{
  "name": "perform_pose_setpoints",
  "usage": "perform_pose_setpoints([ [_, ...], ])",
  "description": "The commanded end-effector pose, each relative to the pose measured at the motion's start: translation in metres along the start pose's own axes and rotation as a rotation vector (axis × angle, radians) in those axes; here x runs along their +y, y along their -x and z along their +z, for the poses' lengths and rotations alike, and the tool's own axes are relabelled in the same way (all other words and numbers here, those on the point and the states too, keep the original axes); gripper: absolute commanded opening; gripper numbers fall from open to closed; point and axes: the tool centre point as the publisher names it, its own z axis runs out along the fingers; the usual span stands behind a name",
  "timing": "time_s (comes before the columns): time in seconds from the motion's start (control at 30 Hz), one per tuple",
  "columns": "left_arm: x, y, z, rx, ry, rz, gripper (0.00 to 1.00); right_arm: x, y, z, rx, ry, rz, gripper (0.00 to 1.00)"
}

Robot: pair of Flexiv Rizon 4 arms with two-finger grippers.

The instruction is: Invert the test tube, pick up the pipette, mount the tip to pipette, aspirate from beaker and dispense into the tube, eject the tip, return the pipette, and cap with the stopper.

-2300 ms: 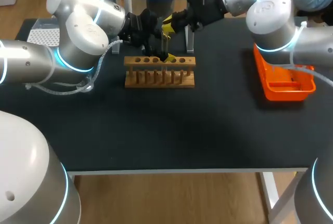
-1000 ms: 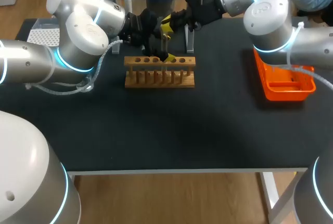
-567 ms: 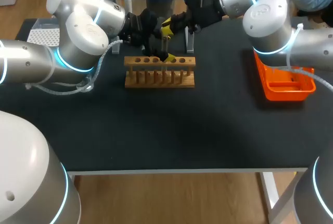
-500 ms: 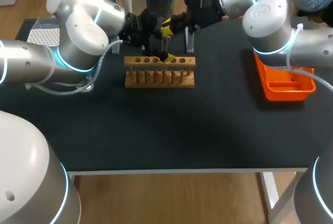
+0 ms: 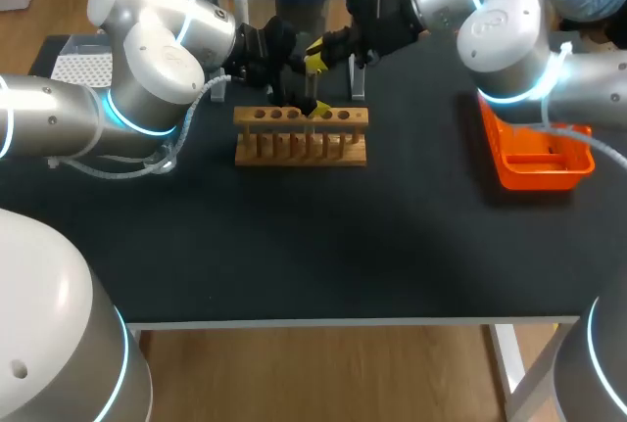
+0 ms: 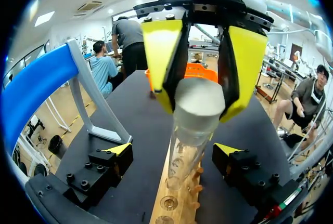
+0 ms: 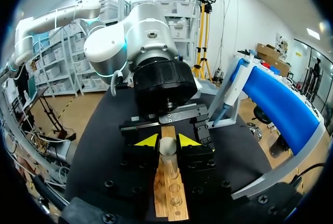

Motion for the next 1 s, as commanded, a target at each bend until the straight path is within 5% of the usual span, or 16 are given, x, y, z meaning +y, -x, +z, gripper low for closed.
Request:
perform_pose_setpoints([
  [0.03, 0.0, 0.001, 0.0, 0.002, 0.0, 0.0, 1.0, -0.01, 0.0, 0.003, -0.002, -0.018, 0.002, 0.56],
  [0.07, 0.0, 0.001, 0.0, 0.002, 0.0, 0.0, 1.0, -0.011, 0.0, 0.003, -0.004, -0.017, 0.004, 1.0],
  [0.3, 0.0, 0.001, 0.0, 0.002, 0.0, 0.0, 1.0, -0.013, 0.005, -0.009, -0.027, 0.069, 0.018, 1.0],
  [0.53, 0.0, 0.001, 0.0, 0.002, 0.0, 0.0, 1.0, -0.011, 0.01, -0.026, -0.02, 0.241, 0.007, 1.0],
  [1.0, 0.0, 0.001, 0.0, 0.002, 0.0, 0.0, 1.0, 0.006, 0.001, -0.04, 0.08, 0.497, -0.073, 1.0],
])
